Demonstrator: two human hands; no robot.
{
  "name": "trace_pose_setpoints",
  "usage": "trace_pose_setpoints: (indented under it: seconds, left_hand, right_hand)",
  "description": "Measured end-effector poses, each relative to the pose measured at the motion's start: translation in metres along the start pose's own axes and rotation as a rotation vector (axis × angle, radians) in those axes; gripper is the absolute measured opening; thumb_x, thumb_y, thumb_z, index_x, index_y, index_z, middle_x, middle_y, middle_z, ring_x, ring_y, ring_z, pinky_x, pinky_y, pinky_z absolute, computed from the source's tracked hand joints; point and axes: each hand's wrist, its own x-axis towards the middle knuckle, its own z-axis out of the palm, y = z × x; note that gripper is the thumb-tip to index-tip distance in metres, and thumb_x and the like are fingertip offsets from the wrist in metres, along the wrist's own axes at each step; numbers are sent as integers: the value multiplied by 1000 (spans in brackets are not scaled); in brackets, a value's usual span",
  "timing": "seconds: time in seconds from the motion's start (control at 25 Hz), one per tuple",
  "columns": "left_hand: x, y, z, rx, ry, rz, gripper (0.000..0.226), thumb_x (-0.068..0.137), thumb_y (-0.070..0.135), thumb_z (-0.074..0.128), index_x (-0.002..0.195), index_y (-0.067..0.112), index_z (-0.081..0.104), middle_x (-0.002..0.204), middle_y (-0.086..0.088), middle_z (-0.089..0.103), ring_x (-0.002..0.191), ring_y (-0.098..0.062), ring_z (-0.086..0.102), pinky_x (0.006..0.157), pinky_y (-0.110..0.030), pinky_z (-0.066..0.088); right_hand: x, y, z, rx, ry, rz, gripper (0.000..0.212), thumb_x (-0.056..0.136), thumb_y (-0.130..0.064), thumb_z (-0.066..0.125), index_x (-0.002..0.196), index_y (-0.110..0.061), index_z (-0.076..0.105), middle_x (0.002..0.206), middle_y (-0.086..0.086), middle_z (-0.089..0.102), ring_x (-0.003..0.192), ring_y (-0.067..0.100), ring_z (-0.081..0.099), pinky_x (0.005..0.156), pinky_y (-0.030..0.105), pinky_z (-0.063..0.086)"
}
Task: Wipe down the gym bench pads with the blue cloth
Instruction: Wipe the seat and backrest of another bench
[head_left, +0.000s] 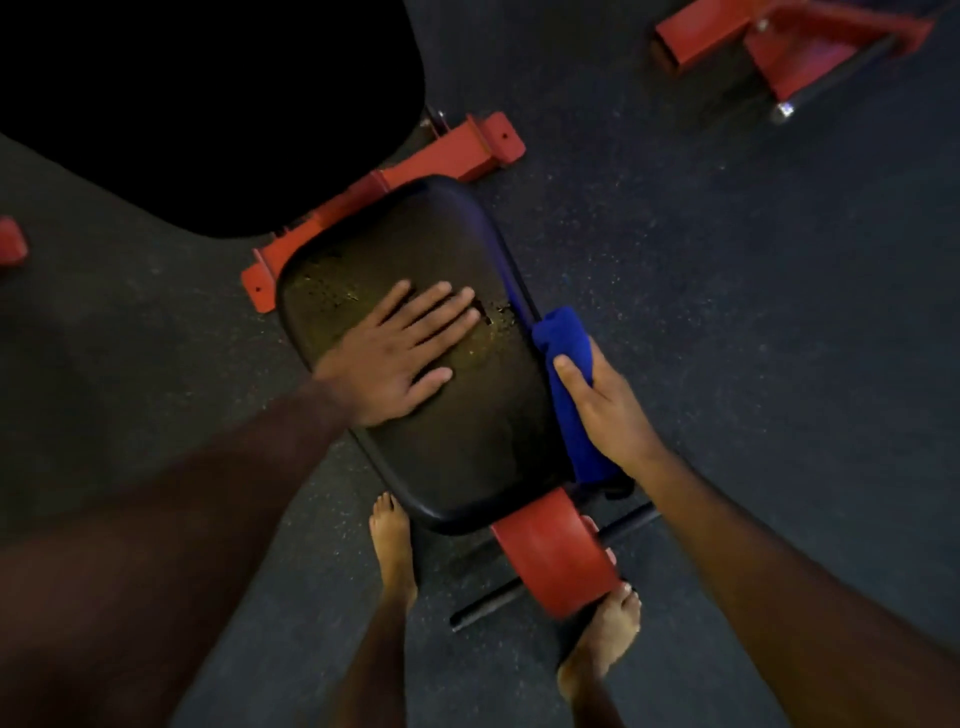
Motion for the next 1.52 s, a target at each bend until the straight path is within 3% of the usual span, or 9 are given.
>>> trace_pose_setpoints:
  seconds: [0.12,0.4,0.6,0.8,0.92,1.12,1.36,1.44,1.52]
  left_hand:
    - [-10,24,11,-40,95,-282,76,102,56,31,163,12,21,171,-6,16,158,-23,12,125,-56,17]
    - [-12,12,19,-70,130,-248,76,95,46,35,161,9,27,169,-6,22,157,-22,18,126,-54,15]
    - [-12,11,18,-67,117,-255,78,93,46,37,161,11,25,169,-6,22,156,-24,21,126,-53,13]
    - [-10,12,17,-88,142,-265,76,93,44,38,160,9,29,169,-7,24,156,-24,22,126,-54,15]
    - [-10,12,18,-76,157,-265,76,94,44,37,161,9,28,169,-6,23,156,-23,20,126,-54,15]
    - [-8,11,21,-51,160,-264,77,93,45,37,161,10,27,169,-6,21,157,-23,18,126,-54,13]
    - [-8,11,21,-55,187,-234,74,97,47,29,160,8,29,168,-8,25,156,-23,21,125,-56,17]
    - [-10,12,22,-87,185,-227,73,98,46,28,160,7,29,168,-9,24,157,-24,19,126,-56,14]
    - [-12,11,22,-97,180,-221,73,98,46,28,160,6,28,169,-9,23,157,-24,17,126,-54,11]
  right_hand:
    - [51,-21,2,22,-5,-45,39,105,-40,42,140,-27,50,126,-9,61,116,9,57,102,33,43]
    - [199,-113,22,-92,-95,-178,43,105,-37,43,145,-23,48,137,-4,57,126,12,52,104,27,39]
    - [113,-73,10,-36,-30,-32,40,104,-43,42,143,-33,44,126,-14,59,106,-2,56,90,23,42]
    - [-10,-17,-4,-35,-54,129,26,99,-46,41,121,-41,53,81,-9,62,66,-7,59,60,11,42]
    - [-1,-13,-1,18,-16,142,26,102,-39,42,125,-35,55,86,-12,64,72,-9,60,66,16,45]
    - [111,-57,14,12,14,-69,41,105,-39,42,143,-24,48,132,-10,59,119,5,55,102,28,42]
    - [192,-98,20,-188,-20,-227,47,103,-44,42,146,-25,46,134,-5,58,119,10,54,105,29,40]
    - [181,-113,11,-290,-13,-272,45,105,-40,40,145,-21,44,128,-8,57,110,3,52,94,20,39]
    - [166,-125,0,-238,137,-329,41,105,-36,40,141,-17,46,121,-9,58,102,0,55,86,20,42]
